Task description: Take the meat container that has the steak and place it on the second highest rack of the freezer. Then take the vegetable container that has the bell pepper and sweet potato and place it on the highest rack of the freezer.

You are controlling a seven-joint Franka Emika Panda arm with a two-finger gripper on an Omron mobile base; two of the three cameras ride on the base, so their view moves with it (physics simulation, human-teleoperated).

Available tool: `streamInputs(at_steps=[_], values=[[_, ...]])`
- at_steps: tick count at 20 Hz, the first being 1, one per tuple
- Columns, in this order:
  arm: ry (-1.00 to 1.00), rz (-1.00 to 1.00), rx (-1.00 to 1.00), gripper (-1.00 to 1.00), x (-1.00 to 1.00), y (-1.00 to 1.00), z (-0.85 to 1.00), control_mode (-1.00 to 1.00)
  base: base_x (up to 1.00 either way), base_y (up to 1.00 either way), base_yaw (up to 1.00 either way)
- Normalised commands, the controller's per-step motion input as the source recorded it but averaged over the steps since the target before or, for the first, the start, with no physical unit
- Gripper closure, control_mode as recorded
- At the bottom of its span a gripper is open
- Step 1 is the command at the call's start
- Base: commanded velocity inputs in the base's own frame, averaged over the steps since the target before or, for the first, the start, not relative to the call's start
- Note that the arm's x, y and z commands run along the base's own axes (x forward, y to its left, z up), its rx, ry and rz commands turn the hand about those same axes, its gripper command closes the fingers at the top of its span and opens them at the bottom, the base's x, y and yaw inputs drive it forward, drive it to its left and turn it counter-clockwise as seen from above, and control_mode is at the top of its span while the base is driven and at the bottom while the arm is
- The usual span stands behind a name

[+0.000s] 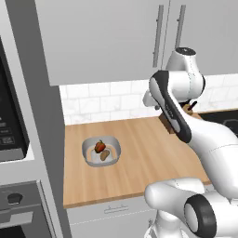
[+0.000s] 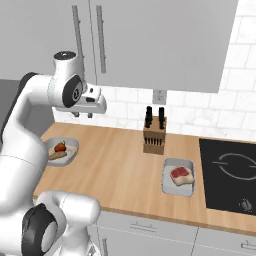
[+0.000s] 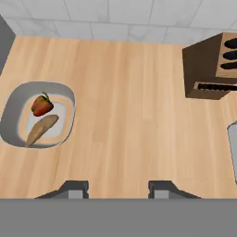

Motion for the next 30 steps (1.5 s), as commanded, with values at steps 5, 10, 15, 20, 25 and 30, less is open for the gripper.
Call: streamInputs(at_steps=[5, 10, 15, 20, 25, 30], values=[[0.0, -0.13, 0.03, -1.0, -0.52, -0.34, 0.0, -1.0, 0.0, 0.0, 0.0], [0.08, -0.45, 0.13, -1.0, -0.68, -1.0, 0.0, -1.0, 0.0, 0.0, 0.0], [0.22, -0.61, 0.17, -1.0, -0.1, -1.0, -0.04, -1.0, 0.0, 0.0, 0.0], [0.26, -0.64, 0.23, -1.0, -0.04, -1.0, -0.25, -1.0, 0.0, 0.0, 0.0], [0.37, -0.55, 0.3, -1.0, -0.42, -1.0, -0.41, -1.0, 0.0, 0.0, 0.0], [0.2, -0.4, 0.13, -1.0, -0.22, -0.92, -0.73, -1.0, 0.0, 0.0, 0.0]])
